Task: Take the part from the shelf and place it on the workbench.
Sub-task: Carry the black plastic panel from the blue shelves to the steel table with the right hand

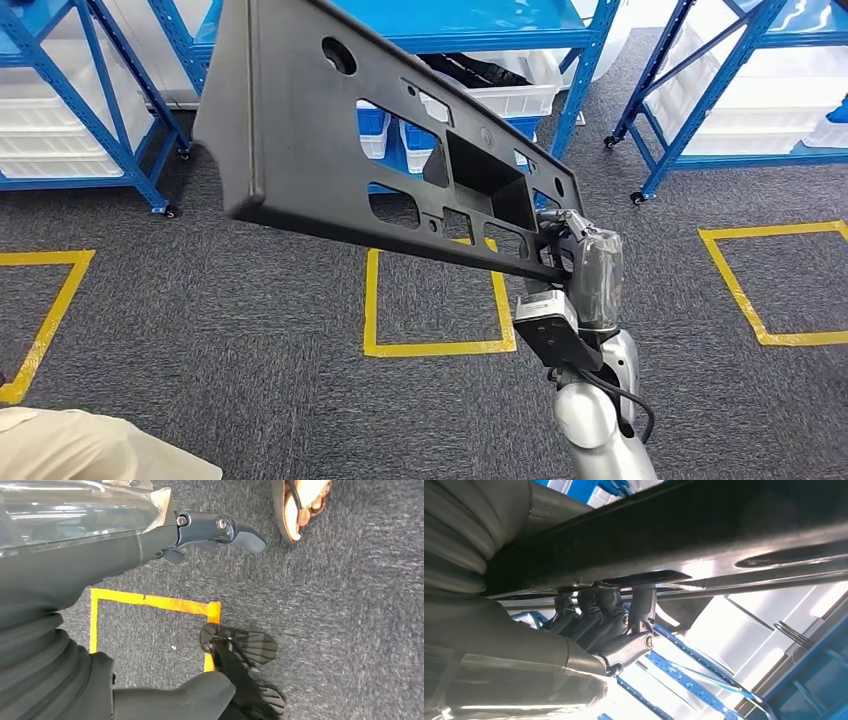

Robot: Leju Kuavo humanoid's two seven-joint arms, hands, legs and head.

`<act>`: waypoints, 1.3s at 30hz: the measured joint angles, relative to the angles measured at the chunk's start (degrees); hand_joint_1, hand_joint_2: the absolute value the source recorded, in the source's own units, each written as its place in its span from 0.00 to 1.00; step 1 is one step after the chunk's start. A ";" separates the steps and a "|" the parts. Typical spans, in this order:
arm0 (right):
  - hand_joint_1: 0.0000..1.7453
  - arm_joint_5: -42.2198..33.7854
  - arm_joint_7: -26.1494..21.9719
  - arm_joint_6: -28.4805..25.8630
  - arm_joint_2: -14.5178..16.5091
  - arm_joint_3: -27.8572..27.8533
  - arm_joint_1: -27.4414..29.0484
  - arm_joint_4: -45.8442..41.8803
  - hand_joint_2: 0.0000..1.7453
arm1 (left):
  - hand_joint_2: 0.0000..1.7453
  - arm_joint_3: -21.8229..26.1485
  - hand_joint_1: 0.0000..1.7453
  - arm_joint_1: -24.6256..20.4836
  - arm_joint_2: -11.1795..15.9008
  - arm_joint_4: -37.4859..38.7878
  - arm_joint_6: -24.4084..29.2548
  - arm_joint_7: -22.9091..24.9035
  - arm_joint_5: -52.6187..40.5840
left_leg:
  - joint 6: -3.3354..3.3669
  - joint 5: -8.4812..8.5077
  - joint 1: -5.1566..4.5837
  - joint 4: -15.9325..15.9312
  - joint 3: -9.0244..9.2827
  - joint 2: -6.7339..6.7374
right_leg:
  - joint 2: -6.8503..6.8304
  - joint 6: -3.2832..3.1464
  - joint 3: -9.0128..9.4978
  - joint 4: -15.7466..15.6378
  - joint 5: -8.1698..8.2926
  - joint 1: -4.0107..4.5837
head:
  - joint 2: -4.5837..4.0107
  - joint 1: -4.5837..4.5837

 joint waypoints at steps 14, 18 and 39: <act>1.00 -1.68 -0.44 2.39 0.11 0.03 -3.34 2.81 1.00 | 1.00 1.04 0.00 0.08 -0.66 0.06 -0.67 0.36 0.84 | -0.49 3.92 0.58 -3.48 -3.00 0.59 | 0.17 4.32 2.47 2.07 -4.01 -2.27 | 0.00 0.56; 1.00 -2.16 -0.56 2.47 0.45 0.09 -4.43 3.88 1.00 | 1.00 1.42 0.00 0.16 -0.69 0.05 -0.45 0.28 1.03 | -2.11 4.57 0.58 -2.87 -4.03 0.41 | 0.59 2.59 3.42 -0.30 -3.06 -1.90 | 0.00 0.52; 1.00 -4.51 -1.44 2.65 1.19 0.80 -6.57 7.03 1.00 | 1.00 2.58 0.00 0.40 -0.75 0.05 -0.33 -0.19 1.11 | 0.79 2.44 -0.14 -4.12 -1.17 0.60 | 0.25 1.25 -5.35 12.94 -6.95 -0.80 | 0.00 0.83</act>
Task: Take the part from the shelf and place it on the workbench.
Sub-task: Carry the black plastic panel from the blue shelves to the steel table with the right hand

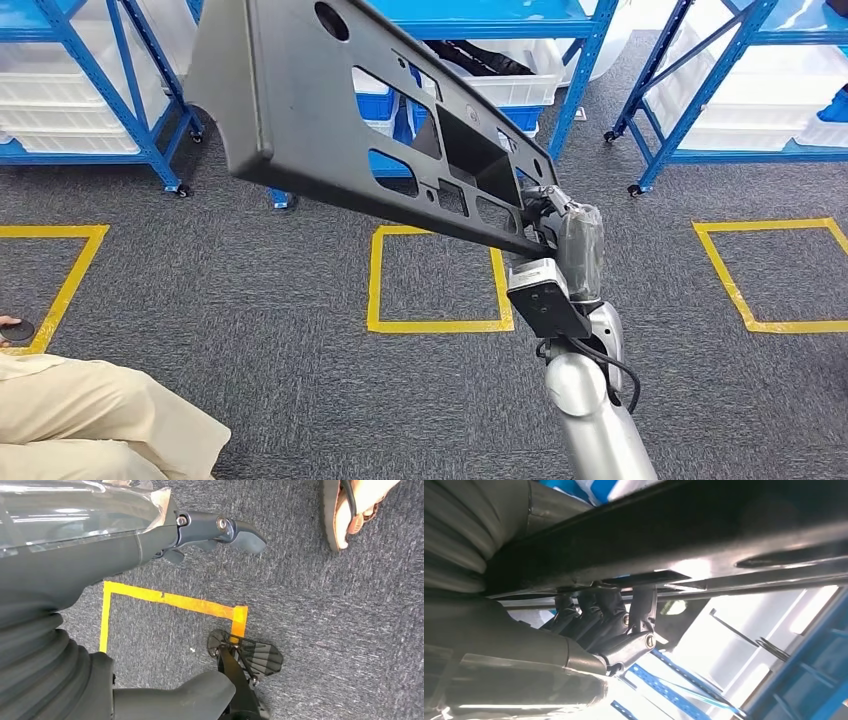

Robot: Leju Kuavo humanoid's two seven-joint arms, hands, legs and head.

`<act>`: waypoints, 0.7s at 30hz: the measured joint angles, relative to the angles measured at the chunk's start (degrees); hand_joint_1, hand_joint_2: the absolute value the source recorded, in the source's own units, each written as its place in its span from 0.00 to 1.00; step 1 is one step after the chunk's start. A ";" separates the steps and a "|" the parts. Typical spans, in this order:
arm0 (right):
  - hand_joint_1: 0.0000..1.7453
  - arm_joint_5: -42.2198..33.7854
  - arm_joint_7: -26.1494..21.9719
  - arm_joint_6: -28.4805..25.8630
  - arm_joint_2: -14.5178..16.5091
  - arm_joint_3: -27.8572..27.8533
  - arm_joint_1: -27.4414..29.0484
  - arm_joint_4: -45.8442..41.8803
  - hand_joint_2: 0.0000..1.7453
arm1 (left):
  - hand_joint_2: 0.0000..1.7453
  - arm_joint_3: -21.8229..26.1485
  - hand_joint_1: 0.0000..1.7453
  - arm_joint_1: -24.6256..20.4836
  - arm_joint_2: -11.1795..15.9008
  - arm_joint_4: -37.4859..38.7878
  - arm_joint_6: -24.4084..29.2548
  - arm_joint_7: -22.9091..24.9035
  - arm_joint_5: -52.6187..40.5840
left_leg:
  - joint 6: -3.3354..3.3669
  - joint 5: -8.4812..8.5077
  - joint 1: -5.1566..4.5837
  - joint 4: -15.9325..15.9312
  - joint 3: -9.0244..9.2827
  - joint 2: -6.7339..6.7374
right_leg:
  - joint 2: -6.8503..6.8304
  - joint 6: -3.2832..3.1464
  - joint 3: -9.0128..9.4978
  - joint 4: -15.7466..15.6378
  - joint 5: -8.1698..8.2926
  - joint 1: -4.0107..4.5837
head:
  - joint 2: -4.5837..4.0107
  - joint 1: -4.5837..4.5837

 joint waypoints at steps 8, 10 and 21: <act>1.00 -4.91 -0.87 1.69 -0.27 0.00 0.03 0.55 1.00 | 1.00 0.76 0.00 0.07 -0.13 0.00 0.18 0.02 0.00 | -1.00 -0.33 -0.60 1.07 -0.47 2.51 | -2.61 1.11 7.18 -13.29 5.21 0.30 | 0.00 0.04; 1.00 -4.97 -0.90 1.70 -0.28 -0.02 0.11 0.57 1.00 | 1.00 0.90 0.00 0.03 -0.13 0.00 0.24 0.02 0.00 | -1.39 -0.56 -0.44 1.35 -0.58 3.04 | -1.45 0.33 6.93 -13.37 5.59 0.06 | 0.00 -0.02; 1.00 -6.58 -1.99 1.48 -0.22 -0.05 -0.03 0.86 1.00 | 1.00 1.39 0.00 0.15 -0.08 0.01 0.41 0.01 0.00 | -1.28 -1.91 0.19 4.34 -0.58 -3.97 | 4.28 -1.17 6.10 -13.37 6.85 0.00 | -0.01 -0.25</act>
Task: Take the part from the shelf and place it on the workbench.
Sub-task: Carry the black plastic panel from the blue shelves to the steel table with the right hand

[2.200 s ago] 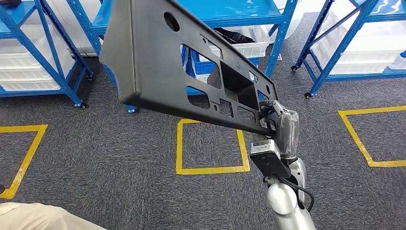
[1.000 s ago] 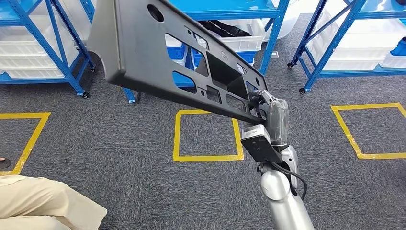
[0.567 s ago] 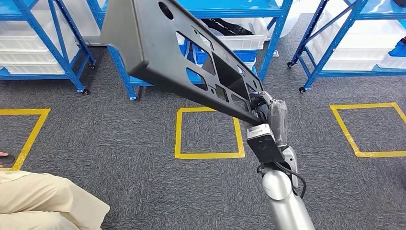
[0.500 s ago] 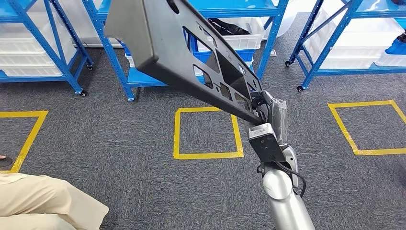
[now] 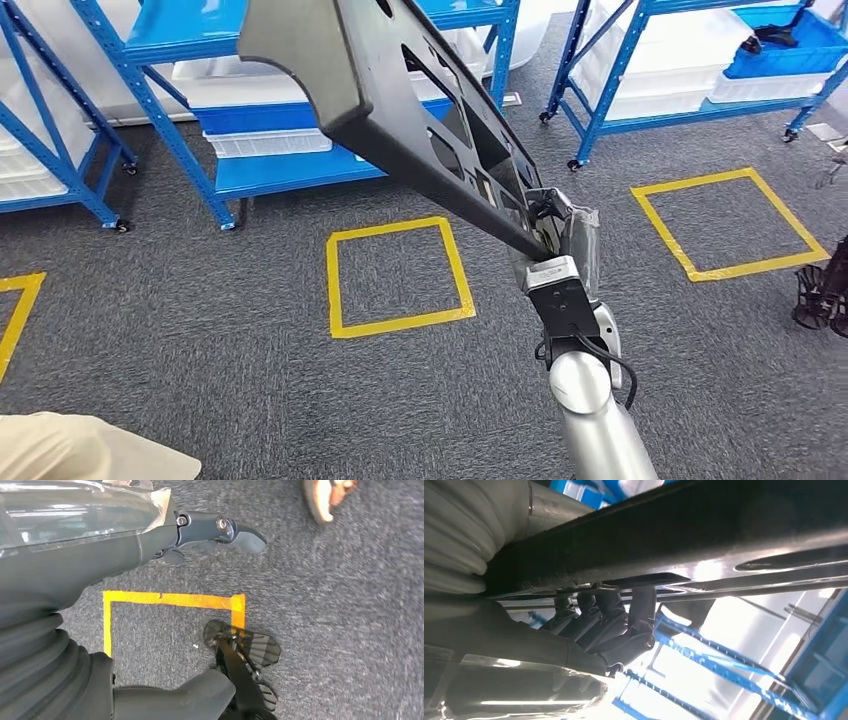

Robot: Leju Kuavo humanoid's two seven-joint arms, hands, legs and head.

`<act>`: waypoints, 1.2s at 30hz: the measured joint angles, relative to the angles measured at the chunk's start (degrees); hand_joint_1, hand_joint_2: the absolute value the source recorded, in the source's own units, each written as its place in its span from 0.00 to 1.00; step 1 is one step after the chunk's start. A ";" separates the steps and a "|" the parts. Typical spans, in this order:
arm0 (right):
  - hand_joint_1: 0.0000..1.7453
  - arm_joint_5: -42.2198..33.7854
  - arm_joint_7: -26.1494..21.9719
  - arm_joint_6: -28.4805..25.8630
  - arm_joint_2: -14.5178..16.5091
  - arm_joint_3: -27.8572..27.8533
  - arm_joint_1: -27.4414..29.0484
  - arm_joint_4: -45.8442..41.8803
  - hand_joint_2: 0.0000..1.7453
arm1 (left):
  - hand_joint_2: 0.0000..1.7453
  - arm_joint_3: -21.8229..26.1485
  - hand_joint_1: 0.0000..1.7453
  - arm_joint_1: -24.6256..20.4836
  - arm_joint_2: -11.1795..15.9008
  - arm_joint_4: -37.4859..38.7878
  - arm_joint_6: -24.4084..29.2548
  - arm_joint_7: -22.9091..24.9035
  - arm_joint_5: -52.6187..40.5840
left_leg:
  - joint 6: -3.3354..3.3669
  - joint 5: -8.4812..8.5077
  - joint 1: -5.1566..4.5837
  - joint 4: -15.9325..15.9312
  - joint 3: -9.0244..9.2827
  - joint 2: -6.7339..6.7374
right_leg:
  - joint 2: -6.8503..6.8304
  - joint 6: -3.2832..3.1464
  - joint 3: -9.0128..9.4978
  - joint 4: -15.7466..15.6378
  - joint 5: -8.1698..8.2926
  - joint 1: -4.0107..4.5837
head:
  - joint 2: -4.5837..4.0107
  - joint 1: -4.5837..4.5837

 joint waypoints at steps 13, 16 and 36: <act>1.00 2.90 -0.35 -3.37 -0.56 -1.19 0.72 -0.94 1.00 | 1.00 0.38 0.00 0.09 -0.12 -0.01 0.02 0.10 0.09 | 1.44 1.43 -0.20 -4.25 0.98 7.12 | -4.70 2.98 -5.34 10.56 -3.82 -0.41 | 0.00 0.79; 1.00 11.97 1.29 -7.66 -0.78 -1.39 0.94 -2.30 1.00 | 1.00 0.57 0.00 0.04 -0.15 -0.01 0.02 0.13 -0.08 | 0.86 1.15 -0.66 -4.08 1.20 8.76 | -8.05 2.99 0.71 -0.39 -1.04 -0.03 | 0.00 0.77; 1.00 61.84 13.81 -15.35 -14.39 -17.98 3.51 -9.91 1.00 | 1.00 3.47 0.00 -0.16 -0.45 0.01 0.16 2.23 -0.19 | 1.07 0.66 0.19 -3.47 1.46 1.39 | 1.72 2.95 -2.17 0.00 1.04 -0.27 | 0.01 0.72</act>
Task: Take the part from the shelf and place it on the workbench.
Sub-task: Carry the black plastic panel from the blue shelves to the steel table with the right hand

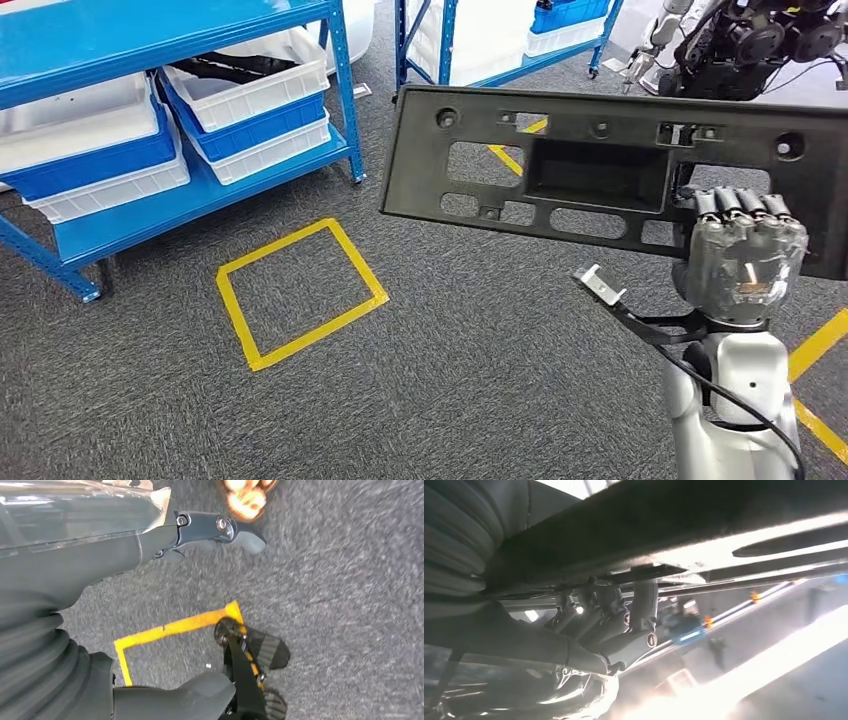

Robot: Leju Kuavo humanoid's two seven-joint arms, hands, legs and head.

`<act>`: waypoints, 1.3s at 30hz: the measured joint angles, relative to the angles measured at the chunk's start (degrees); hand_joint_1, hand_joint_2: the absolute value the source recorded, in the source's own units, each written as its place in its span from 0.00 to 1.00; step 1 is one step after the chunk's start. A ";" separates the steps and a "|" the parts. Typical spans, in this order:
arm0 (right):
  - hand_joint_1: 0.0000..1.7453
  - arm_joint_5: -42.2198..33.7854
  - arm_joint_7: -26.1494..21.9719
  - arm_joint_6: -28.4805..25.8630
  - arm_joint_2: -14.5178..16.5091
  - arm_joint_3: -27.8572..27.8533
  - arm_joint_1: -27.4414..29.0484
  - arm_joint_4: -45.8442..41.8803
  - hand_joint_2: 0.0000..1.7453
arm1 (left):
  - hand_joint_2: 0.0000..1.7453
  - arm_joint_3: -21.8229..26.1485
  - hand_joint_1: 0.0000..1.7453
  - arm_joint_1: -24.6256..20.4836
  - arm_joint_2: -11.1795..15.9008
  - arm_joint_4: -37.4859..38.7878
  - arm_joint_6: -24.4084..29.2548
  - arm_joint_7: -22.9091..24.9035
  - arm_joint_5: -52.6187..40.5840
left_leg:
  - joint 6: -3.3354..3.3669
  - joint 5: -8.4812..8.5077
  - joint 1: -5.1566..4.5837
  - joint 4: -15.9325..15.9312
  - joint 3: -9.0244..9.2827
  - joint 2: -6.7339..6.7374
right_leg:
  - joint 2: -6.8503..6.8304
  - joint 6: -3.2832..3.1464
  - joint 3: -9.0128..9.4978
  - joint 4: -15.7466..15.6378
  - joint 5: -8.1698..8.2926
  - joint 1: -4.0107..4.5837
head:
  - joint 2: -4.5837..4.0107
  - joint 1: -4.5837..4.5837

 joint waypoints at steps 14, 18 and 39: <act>1.00 0.13 29.77 3.12 -17.04 17.27 -8.03 4.49 1.00 | 1.00 2.11 0.00 -0.67 -0.21 -0.02 0.65 -0.84 0.51 | -0.60 0.11 -0.95 -0.06 -0.11 9.16 | -8.78 0.64 3.70 -1.73 -1.38 -0.43 | -0.01 0.71; 1.00 0.13 17.54 1.54 -13.09 12.92 -4.20 4.75 1.00 | 1.00 2.50 0.00 -0.46 -0.31 -0.02 0.33 -1.86 0.63 | -1.49 -5.97 -0.31 9.31 -4.09 3.23 | -6.64 -0.97 3.32 -1.72 -0.97 -0.88 | -0.01 0.46; 1.00 0.11 8.87 2.24 -3.70 -1.04 7.27 1.08 1.00 | 1.00 3.55 0.00 -0.37 0.03 -0.04 -1.00 -2.16 -0.12 | 0.86 0.28 -0.64 -0.73 0.42 6.09 | -7.27 2.11 -1.59 6.95 -3.49 -0.83 | 0.00 1.01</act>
